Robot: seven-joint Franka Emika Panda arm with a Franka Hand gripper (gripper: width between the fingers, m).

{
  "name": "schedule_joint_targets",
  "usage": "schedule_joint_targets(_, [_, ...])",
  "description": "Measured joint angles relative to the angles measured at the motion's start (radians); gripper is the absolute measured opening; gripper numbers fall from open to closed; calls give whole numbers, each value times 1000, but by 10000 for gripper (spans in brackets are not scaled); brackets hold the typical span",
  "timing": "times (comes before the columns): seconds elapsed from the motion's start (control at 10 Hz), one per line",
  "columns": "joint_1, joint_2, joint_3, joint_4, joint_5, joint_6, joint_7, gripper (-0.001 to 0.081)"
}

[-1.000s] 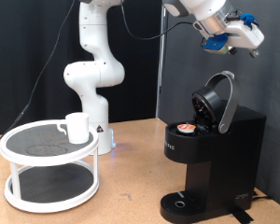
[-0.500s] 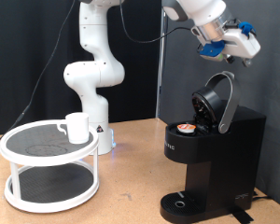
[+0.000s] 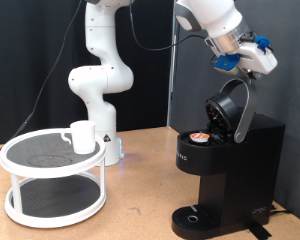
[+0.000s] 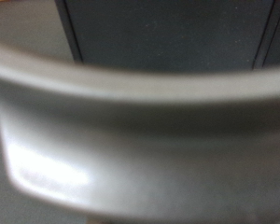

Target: Make a cup of coffee with the keurig machine

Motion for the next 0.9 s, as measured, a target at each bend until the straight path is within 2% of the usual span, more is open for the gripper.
schedule_joint_targets(0.6, [-15,-11,-5,-11,-16,53,-4,0])
schedule_joint_targets(0.9, [-40,-28,-25,-16,-45,33,-5,0])
